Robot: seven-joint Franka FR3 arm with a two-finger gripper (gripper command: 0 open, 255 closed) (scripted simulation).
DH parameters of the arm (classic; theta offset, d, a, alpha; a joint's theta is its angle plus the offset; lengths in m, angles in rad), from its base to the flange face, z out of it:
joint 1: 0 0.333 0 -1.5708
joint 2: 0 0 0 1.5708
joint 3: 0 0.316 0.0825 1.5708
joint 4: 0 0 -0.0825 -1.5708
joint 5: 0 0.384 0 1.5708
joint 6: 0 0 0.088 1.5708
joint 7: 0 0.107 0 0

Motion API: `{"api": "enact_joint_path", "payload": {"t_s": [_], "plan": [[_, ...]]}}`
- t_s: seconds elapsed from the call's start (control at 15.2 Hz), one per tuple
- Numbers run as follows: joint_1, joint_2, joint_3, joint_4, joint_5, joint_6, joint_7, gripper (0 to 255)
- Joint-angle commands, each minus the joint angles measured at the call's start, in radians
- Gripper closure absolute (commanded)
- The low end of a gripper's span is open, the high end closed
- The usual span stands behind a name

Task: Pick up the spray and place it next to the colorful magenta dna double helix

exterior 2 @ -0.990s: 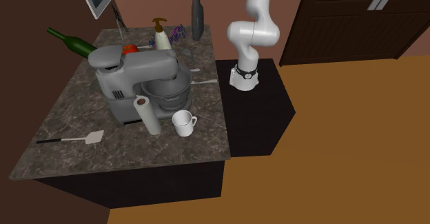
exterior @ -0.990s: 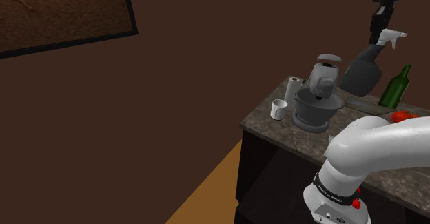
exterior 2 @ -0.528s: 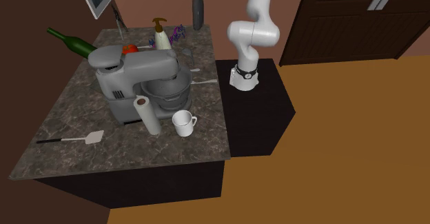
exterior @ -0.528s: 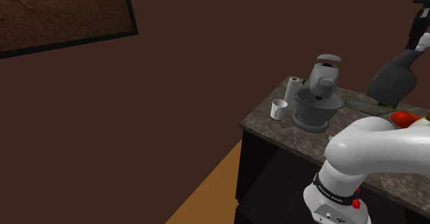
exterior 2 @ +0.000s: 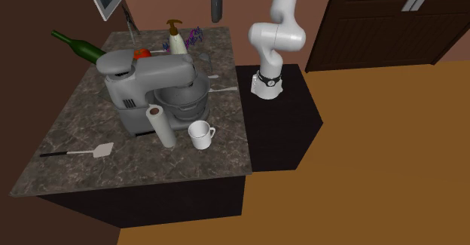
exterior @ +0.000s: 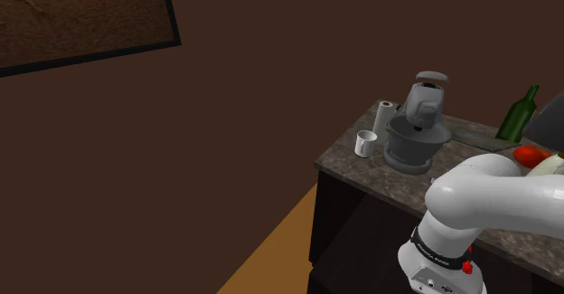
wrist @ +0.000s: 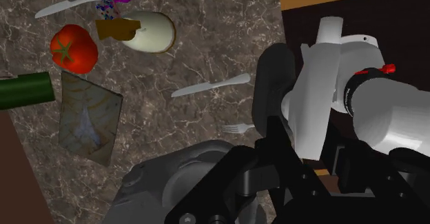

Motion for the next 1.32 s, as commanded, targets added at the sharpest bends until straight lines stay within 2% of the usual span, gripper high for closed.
{"api": "enact_joint_path", "payload": {"t_s": [0.0,0.66,1.25], "plan": [[-0.010,-0.028,-0.005,0.024,-0.047,-0.035,-0.057,255],[-0.024,-0.107,-0.068,0.173,-0.324,-0.129,-0.377,255],[-0.022,-0.094,-0.162,0.388,-0.590,-0.125,-0.729,255]]}}
